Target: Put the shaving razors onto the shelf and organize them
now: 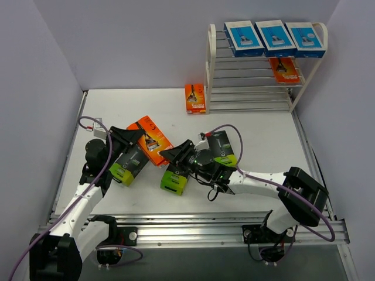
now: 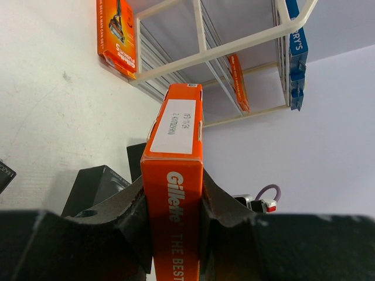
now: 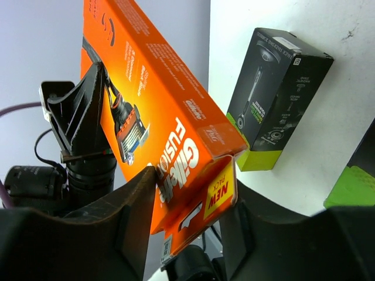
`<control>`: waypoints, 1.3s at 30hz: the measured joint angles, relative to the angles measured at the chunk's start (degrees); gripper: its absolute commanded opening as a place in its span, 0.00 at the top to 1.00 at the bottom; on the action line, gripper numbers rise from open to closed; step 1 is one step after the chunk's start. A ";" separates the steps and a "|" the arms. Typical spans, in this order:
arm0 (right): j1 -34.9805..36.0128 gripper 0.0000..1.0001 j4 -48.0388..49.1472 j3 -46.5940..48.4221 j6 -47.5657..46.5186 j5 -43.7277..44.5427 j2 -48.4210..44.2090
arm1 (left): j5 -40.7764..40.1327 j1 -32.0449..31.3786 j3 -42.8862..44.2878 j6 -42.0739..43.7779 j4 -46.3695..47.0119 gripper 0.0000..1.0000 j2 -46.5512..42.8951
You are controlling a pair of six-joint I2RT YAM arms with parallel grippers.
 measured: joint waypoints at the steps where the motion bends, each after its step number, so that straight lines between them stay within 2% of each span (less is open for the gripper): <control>1: 0.00 0.74 0.02 0.00 0.33 0.09 0.00 | -0.15 0.00 -0.09 -0.13 0.09 0.98 -0.02; 2: 0.00 0.80 -0.02 0.00 0.57 0.17 0.00 | -0.28 0.00 -0.22 -0.26 0.15 0.96 -0.09; 5: 0.07 0.89 -0.07 0.00 1.09 0.33 0.00 | -0.61 0.00 -0.68 -0.87 0.35 0.90 -0.33; 11: 0.17 1.00 -0.04 -0.07 1.68 0.85 -0.02 | -1.40 0.02 -1.42 -2.38 0.39 0.80 -0.68; 12: 0.22 1.00 -0.04 -0.15 1.73 0.98 -0.04 | -1.46 0.02 -1.57 -2.67 0.39 0.75 -0.68; 13: 0.24 1.00 -0.02 -0.28 1.79 1.05 -0.07 | -1.55 0.02 -1.70 -2.93 0.35 0.55 -0.68; 15: 0.28 1.00 0.00 -0.52 1.88 1.18 -0.33 | -1.46 0.07 -1.92 -3.04 0.09 0.52 -0.63; 18: 0.31 1.00 0.17 -0.68 1.88 1.60 -1.14 | -0.48 0.31 -2.19 -3.06 -0.20 0.39 -0.13; 19: 0.31 1.00 0.39 -0.74 1.88 1.79 -1.44 | 0.00 0.48 -2.29 -3.26 -0.31 0.29 0.09; 22: 0.31 1.00 1.31 -0.94 1.92 2.10 -1.86 | 1.73 1.33 -2.64 -4.17 -0.61 0.19 0.92; 23: 0.31 1.00 1.57 -1.11 1.92 2.25 -1.97 | 2.38 1.66 -2.75 -4.44 -0.61 0.12 1.33; 28: 0.31 1.00 2.95 -3.21 2.14 2.69 -2.16 | 4.52 2.73 -4.00 -5.90 -0.68 0.03 2.19; 29: 0.31 1.00 2.99 -3.54 2.12 2.69 -2.16 | 4.79 2.78 -4.11 -6.08 -0.68 0.06 2.19; 39: -0.24 1.00 2.40 -4.98 1.88 3.89 -4.22 | 7.89 3.72 -4.94 -8.59 0.63 0.06 2.99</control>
